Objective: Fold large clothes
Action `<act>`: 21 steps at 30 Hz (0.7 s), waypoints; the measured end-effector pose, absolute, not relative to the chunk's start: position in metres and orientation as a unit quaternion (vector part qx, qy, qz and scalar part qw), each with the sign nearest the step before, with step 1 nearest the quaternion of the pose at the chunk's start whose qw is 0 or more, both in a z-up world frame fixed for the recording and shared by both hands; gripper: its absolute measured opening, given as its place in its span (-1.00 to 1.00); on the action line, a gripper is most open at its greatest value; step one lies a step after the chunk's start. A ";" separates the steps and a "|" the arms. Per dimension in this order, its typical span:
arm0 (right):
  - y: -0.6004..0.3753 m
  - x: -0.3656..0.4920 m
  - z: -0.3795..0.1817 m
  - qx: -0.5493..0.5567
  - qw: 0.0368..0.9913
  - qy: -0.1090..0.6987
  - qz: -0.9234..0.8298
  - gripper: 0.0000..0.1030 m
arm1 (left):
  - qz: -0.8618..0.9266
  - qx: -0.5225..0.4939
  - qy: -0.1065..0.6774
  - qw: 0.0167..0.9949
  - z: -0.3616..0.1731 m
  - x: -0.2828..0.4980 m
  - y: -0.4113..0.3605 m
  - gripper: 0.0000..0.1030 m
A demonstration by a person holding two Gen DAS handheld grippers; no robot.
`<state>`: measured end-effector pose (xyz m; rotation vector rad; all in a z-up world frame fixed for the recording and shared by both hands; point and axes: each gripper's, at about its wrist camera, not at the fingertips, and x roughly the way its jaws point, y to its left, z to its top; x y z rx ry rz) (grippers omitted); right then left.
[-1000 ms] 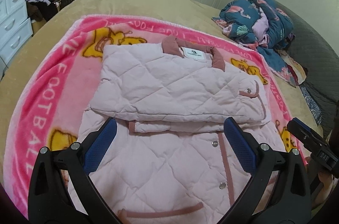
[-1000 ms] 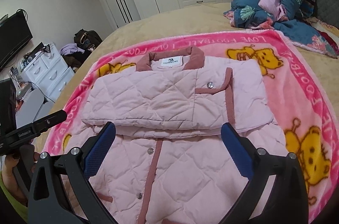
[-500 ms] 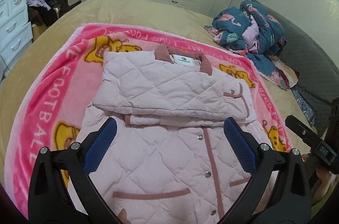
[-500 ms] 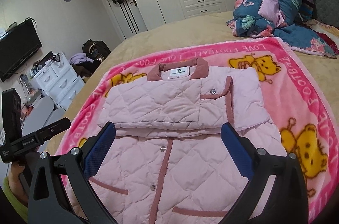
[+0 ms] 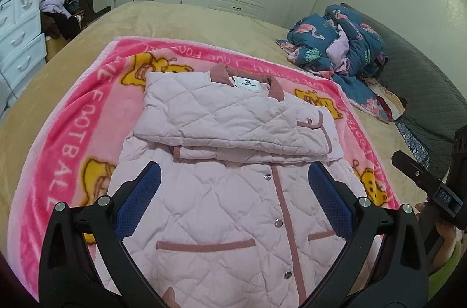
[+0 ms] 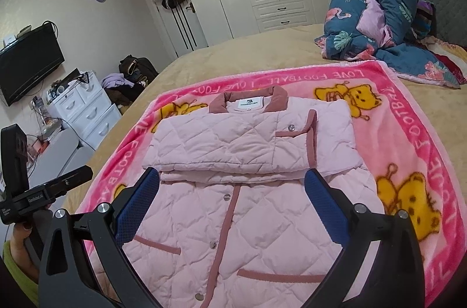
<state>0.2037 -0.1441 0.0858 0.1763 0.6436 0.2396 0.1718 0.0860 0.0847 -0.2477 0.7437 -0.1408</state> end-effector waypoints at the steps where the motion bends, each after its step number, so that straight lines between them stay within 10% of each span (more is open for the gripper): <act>1: -0.144 0.201 0.086 0.085 0.938 0.315 0.117 0.92 | -0.068 -0.119 0.361 0.922 0.085 0.169 0.086 0.84; 21: -0.148 0.164 0.084 0.087 0.936 0.314 0.130 0.92 | -0.066 -0.103 0.364 0.923 0.079 0.135 0.079 0.84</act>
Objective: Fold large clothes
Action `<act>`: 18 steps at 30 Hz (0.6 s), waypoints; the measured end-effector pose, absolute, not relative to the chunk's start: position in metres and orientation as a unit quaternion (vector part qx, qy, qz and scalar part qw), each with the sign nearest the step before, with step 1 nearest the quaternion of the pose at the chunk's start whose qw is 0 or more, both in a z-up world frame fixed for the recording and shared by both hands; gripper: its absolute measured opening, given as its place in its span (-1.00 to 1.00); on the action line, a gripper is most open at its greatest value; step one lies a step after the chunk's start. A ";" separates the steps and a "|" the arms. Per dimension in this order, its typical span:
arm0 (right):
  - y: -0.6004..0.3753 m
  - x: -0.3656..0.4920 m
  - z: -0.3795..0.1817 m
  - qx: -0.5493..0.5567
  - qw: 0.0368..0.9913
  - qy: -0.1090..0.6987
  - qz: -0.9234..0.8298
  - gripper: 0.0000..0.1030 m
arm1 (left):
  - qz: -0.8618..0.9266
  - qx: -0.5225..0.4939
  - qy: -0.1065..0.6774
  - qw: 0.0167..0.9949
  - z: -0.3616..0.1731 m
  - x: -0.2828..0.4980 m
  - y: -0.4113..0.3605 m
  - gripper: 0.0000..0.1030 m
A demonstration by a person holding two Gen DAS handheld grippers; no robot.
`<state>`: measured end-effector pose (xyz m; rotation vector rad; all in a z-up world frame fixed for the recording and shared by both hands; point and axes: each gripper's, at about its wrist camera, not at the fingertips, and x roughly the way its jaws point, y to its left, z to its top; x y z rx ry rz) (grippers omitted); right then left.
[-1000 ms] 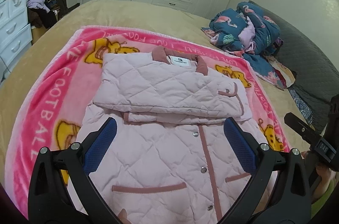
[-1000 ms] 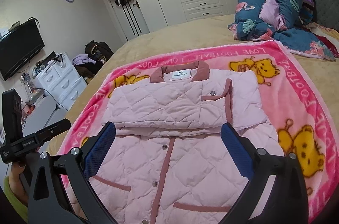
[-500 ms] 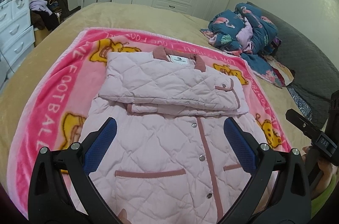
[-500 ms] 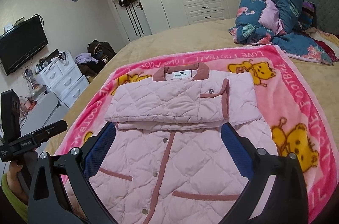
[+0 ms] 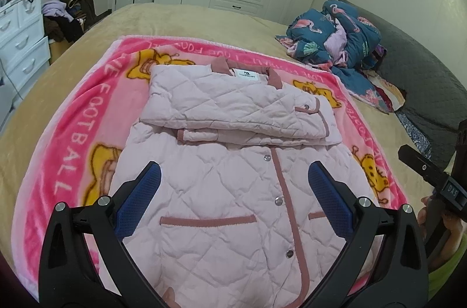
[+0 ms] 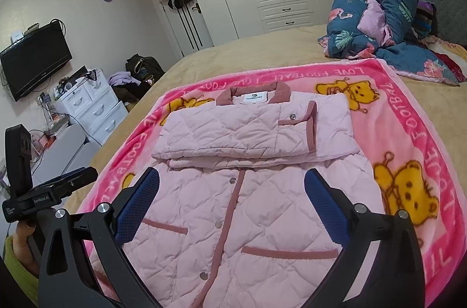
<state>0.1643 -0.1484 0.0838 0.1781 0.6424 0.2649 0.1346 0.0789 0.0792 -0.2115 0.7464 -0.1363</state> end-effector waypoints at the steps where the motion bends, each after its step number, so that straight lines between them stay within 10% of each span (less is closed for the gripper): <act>1: -0.149 0.162 0.083 0.086 0.936 0.315 0.128 0.92 | -0.067 -0.102 0.364 0.923 0.078 0.133 0.079 0.84; 18: -0.150 0.145 0.048 0.065 0.930 0.345 0.109 0.92 | -0.056 -0.079 0.382 0.919 0.046 0.106 0.079 0.84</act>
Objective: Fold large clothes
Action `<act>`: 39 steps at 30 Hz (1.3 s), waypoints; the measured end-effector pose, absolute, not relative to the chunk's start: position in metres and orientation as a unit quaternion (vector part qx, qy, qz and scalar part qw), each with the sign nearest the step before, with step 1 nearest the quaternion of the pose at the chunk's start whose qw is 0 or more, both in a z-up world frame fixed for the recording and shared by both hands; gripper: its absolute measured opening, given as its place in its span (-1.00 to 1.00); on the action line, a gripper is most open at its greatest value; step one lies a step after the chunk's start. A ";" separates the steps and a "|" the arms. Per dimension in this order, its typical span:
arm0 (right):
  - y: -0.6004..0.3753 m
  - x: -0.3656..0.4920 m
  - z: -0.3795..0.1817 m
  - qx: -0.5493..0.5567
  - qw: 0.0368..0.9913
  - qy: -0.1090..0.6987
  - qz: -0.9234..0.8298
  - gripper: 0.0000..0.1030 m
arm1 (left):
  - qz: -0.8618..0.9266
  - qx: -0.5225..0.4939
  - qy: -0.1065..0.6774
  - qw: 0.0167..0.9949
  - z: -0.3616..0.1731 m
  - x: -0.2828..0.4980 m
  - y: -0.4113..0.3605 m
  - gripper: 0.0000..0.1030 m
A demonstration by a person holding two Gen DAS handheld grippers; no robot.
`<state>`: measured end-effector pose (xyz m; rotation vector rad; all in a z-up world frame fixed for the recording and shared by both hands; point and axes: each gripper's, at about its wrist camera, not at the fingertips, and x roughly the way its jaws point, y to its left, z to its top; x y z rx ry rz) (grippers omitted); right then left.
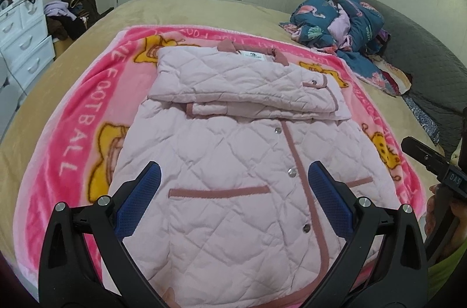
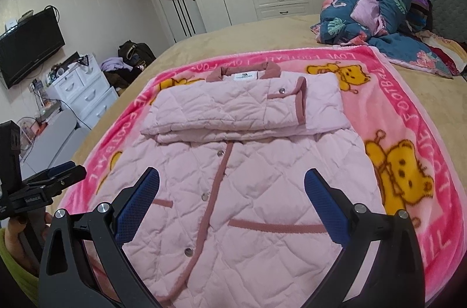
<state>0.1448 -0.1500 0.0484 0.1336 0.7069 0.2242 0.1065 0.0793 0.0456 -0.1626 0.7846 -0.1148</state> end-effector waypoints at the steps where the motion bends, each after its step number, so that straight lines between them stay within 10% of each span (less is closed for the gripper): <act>1: -0.151 0.144 0.046 0.063 0.930 0.347 0.106 0.92 | -0.054 -0.079 0.382 0.919 0.044 0.105 0.080 0.84; 39: -0.176 0.116 -0.013 0.030 0.915 0.397 0.071 0.92 | -0.038 -0.007 0.426 0.904 -0.030 0.068 0.075 0.84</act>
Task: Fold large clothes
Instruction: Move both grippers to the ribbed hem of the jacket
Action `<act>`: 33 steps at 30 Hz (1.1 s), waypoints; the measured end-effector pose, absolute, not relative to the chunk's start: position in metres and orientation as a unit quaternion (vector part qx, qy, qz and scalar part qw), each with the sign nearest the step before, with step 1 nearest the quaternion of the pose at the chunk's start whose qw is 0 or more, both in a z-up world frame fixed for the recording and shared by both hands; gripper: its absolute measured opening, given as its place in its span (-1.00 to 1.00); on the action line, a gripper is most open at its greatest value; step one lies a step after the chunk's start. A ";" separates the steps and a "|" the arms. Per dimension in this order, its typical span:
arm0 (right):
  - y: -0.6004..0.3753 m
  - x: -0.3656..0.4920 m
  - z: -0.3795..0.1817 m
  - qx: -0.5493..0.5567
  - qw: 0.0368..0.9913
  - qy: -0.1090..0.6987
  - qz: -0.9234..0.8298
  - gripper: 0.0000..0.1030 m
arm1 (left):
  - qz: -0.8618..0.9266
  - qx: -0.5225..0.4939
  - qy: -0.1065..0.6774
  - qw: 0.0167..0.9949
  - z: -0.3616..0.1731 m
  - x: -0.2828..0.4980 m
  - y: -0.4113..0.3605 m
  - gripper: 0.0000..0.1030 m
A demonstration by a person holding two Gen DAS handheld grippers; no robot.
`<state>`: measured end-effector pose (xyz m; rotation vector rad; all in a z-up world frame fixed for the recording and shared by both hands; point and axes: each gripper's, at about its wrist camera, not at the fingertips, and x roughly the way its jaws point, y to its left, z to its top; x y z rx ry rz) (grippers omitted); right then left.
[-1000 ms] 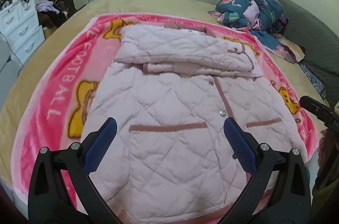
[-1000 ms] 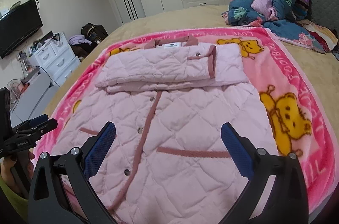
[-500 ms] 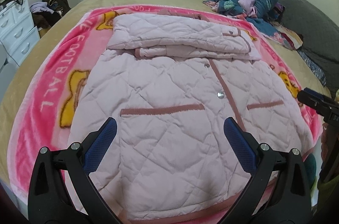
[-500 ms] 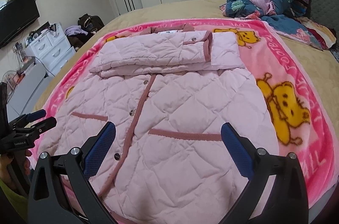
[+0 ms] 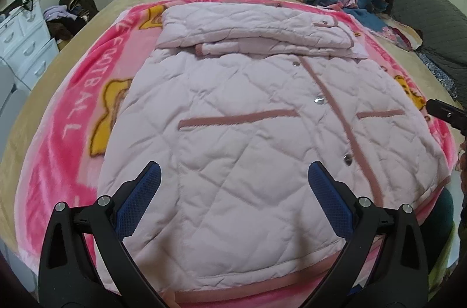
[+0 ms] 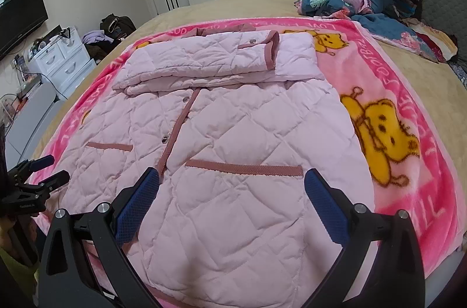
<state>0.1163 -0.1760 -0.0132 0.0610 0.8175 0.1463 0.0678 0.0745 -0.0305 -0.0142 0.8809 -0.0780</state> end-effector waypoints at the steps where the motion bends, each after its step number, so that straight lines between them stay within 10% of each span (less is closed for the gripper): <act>1: -0.177 0.115 -0.014 0.029 0.914 0.398 0.070 0.92 | -0.035 -0.008 0.428 0.903 -0.032 0.067 0.077 0.84; 33: -0.259 0.070 -0.058 0.044 0.891 0.450 -0.034 0.92 | 0.052 -0.071 0.488 0.869 -0.089 0.040 0.172 0.84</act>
